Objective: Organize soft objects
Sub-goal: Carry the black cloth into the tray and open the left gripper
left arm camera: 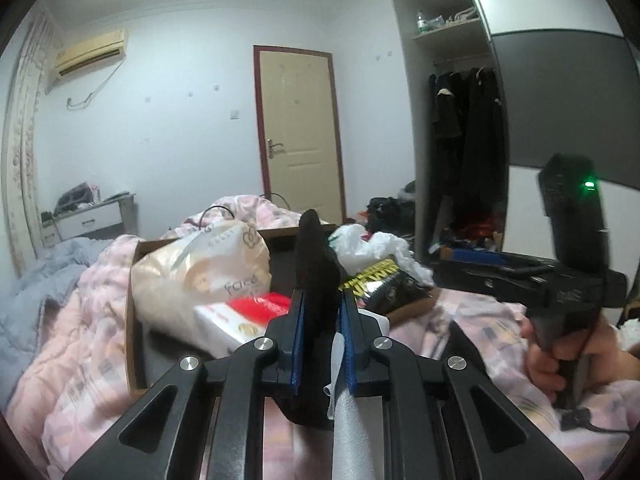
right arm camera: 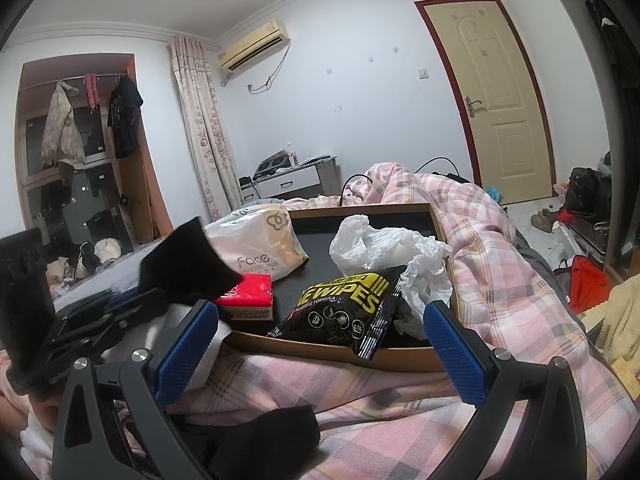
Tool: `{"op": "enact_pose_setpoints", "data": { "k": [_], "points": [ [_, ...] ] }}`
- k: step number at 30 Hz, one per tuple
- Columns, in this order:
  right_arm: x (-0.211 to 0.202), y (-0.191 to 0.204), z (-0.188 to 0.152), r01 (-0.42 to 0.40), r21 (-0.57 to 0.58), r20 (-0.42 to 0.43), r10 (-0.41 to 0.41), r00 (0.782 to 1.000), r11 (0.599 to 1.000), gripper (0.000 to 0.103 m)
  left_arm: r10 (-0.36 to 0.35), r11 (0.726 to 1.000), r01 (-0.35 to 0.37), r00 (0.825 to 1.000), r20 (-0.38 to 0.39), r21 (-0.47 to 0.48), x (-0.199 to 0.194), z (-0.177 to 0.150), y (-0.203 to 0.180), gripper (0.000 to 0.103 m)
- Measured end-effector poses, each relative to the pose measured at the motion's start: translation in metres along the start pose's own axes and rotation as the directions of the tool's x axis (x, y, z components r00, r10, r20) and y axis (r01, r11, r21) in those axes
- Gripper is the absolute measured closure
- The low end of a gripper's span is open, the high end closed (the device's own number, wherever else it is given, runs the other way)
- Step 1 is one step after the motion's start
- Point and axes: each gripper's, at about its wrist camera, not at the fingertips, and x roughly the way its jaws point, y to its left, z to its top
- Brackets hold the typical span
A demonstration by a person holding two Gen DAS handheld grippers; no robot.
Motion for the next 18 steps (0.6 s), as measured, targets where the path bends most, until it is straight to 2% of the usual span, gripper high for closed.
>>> {"op": "enact_pose_setpoints", "data": {
  "k": [8, 12, 16, 18],
  "points": [
    [0.0, -0.002, -0.001, -0.001, 0.006, 0.0, 0.001, 1.0, 1.0, 0.001, 0.042, 0.998, -0.043, 0.999, -0.024, -0.043, 0.035, 0.026, 0.015, 0.091],
    [0.0, -0.002, 0.0, 0.0, 0.005, 0.0, 0.0, 1.0, 1.0, 0.001, 0.074, 0.989, -0.078, 0.997, -0.03, -0.129, 0.051, 0.043, 0.034, 0.091],
    [0.0, -0.002, 0.0, -0.001, 0.006, 0.0, 0.001, 1.0, 1.0, 0.001, 0.082, 0.987, -0.091, 0.994, -0.068, -0.132, 0.068, 0.045, 0.043, 0.091],
    [0.0, -0.001, -0.001, -0.001, 0.004, 0.001, 0.001, 1.0, 1.0, 0.001, 0.059, 0.988, -0.071, 0.994, -0.087, -0.137, 0.075, 0.04, 0.045, 0.091]
  ]
}}
